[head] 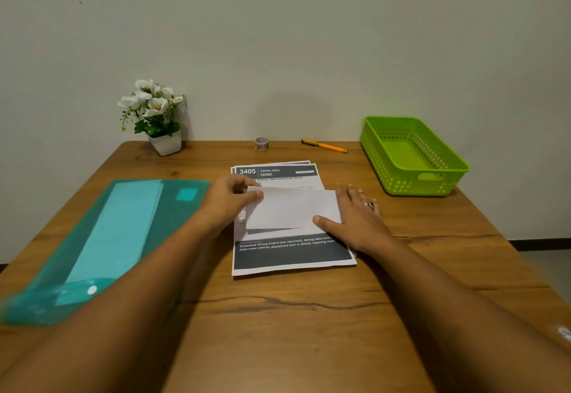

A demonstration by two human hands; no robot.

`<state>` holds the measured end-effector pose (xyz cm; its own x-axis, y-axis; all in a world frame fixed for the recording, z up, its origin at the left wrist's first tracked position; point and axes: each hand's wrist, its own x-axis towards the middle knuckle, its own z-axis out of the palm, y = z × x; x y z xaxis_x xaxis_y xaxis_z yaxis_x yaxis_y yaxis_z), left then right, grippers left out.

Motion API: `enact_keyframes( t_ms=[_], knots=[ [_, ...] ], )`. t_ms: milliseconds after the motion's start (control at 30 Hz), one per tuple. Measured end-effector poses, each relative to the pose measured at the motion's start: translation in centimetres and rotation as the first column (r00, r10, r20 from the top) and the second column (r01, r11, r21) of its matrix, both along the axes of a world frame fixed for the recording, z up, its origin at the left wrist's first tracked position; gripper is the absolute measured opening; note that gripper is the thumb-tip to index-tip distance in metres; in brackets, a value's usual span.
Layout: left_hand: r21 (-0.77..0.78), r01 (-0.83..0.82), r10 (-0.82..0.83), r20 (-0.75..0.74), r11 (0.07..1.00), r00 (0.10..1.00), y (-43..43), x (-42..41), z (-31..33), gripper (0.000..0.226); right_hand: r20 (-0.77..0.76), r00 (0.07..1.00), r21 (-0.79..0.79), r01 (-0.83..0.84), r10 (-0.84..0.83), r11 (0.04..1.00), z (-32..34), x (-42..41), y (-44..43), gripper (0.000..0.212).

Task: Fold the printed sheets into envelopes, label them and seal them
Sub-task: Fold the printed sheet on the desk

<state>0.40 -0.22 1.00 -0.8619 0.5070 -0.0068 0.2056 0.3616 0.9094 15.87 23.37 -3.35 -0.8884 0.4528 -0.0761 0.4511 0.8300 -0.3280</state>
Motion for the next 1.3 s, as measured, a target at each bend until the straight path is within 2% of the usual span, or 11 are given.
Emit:
enact_keyframes(
  t_ms=[67, 133, 167, 233, 300, 367, 600, 833, 1000, 1133, 1300],
  knots=[
    [0.133, 0.024, -0.023, -0.004, 0.991, 1.0, -0.3, 0.3, 0.6, 0.009, -0.035, 0.999, -0.079, 0.012, -0.014, 0.997, 1.4, -0.2, 0.1, 0.113],
    [0.178, 0.06, -0.054, -0.042, 0.982, 0.998, -0.4, 0.5, 1.7, 0.007, -0.122, 0.992, -0.002, -0.029, 0.029, 1.0, 3.2, -0.3, -0.3, 0.108],
    [0.195, 0.077, -0.065, -0.063, 0.978, 0.996, -0.4, 0.7, 2.4, 0.007, -0.197, 0.977, 0.051, -0.069, 0.078, 0.996, 4.3, -0.4, -0.9, 0.099],
    [0.235, 0.109, -0.084, -0.115, 0.966, 0.99, -0.1, 1.1, 3.9, 0.006, -0.369, 0.912, 0.081, -0.158, 0.176, 0.984, 6.4, -1.1, -2.3, 0.068],
    [0.261, 0.144, -0.1, -0.176, 0.955, 0.979, 0.2, 1.7, 5.5, 0.006, -0.512, 0.829, 0.025, -0.247, 0.225, 0.969, 8.4, -2.1, -4.0, 0.035],
    [0.291, 0.187, -0.12, -0.232, 0.938, 0.965, 0.4, 2.1, 6.7, 0.009, -0.626, 0.745, -0.038, -0.322, 0.228, 0.946, 9.9, -2.9, -5.5, 0.019],
    [0.378, 0.206, -0.075, -0.333, 0.903, 0.94, -0.2, 2.4, 9.6, 0.013, -0.732, 0.665, -0.181, -0.399, 0.147, 0.899, 12.6, -4.4, -8.2, 0.02],
    [0.428, 0.144, 0.0, -0.32, 0.892, 0.947, 0.0, 2.1, 11.1, 0.015, -0.781, 0.609, -0.185, -0.433, 0.134, 0.882, 13.1, -5.1, -8.7, 0.022],
    [0.521, 0.06, 0.076, -0.236, 0.851, 0.969, -0.3, 1.8, 12.1, 0.02, -0.76, 0.636, -0.221, -0.445, 0.133, 0.868, 12.0, -4.7, -8.0, 0.022],
    [0.544, -0.001, 0.119, -0.182, 0.839, 0.976, -0.9, 0.8, 12.4, 0.013, -0.708, 0.698, -0.286, -0.423, 0.108, 0.86, 10.5, -4.2, -7.1, 0.023],
    [0.58, -0.079, 0.181, -0.121, 0.811, 0.976, -1.8, -0.7, 12.2, 0.008, -0.684, 0.722, -0.325, -0.431, 0.106, 0.842, 8.8, -3.5, -5.9, 0.027]
  ],
)
